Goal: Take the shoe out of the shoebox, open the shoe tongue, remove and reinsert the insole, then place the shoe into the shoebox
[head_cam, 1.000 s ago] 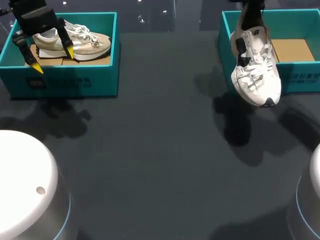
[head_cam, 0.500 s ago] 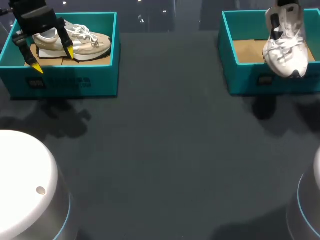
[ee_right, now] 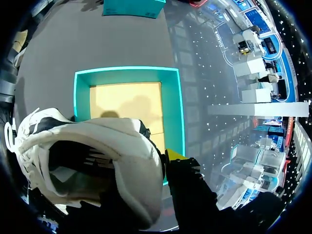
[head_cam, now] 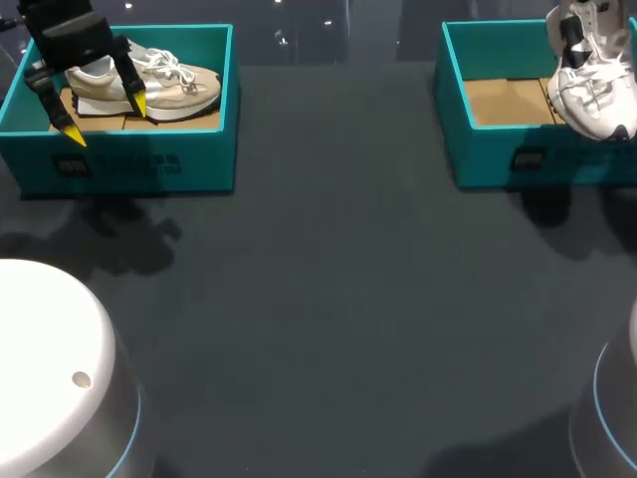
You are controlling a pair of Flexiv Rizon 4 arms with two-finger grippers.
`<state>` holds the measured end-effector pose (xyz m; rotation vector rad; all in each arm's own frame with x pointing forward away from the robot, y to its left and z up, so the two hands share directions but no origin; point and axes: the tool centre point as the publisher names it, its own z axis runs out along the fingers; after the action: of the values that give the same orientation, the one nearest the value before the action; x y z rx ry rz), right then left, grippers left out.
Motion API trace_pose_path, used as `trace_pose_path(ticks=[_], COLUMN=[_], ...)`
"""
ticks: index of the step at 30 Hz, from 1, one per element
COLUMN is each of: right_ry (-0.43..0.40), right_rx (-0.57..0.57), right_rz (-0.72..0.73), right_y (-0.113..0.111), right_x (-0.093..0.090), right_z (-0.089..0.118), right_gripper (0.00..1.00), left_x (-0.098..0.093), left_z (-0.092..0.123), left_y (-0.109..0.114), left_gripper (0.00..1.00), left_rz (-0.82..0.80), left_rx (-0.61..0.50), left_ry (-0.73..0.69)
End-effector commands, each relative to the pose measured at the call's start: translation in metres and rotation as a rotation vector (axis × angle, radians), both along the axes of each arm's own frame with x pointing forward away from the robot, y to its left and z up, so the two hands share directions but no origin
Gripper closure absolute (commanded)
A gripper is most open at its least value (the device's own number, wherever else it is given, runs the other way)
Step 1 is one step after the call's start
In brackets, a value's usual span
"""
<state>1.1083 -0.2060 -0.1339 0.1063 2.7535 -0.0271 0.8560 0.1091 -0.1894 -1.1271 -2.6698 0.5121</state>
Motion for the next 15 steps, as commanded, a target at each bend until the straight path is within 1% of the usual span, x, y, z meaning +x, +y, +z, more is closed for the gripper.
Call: trace_pose_path(ticks=[1, 2, 5, 7, 9, 11, 12, 15], right_ry=[0.001, 0.006, 0.003, 0.006, 0.011, 0.016, 0.009, -0.007], right_rx=[0.010, 0.005, 0.009, -0.007, -0.005, 0.010, 0.017, 0.089], right_rz=[-0.025, -0.060, -0.095, -0.124, -0.184, -0.290, -0.366, -0.607], right_y=[-0.009, -0.018, -0.041, -0.052, -0.063, -0.076, -0.083, -0.105], right_x=[0.004, 0.009, 0.019, 0.022, 0.023, 0.022, 0.021, 0.015], right_z=[0.000, -0.001, 0.000, 0.001, -0.001, -0.003, -0.003, -0.004], right_gripper=[1.00, 1.00, 1.00, 1.00, 1.00, 1.00, 1.00, 1.00], left_x=[0.000, 0.000, 0.000, 0.000, 0.000, 0.000, 0.000, 0.000], left_z=[0.000, 0.000, 0.000, 0.000, 0.000, 0.000, 0.000, 0.000], left_y=[0.001, 0.001, 0.001, 0.001, 0.001, 0.001, 0.001, 0.001], left_gripper=[0.00, 0.00, 0.00, 0.00, 0.00, 0.00, 0.00, 0.00], left_rz=[-0.001, -0.001, -0.001, -0.001, -0.001, -0.001, -0.001, -0.001], left_rx=[0.002, 0.002, 0.002, 0.002, 0.002, 0.002, 0.002, 0.002], left_ry=[-0.002, -0.002, -0.002, -0.002, -0.002, -0.002, -0.002, -0.002])
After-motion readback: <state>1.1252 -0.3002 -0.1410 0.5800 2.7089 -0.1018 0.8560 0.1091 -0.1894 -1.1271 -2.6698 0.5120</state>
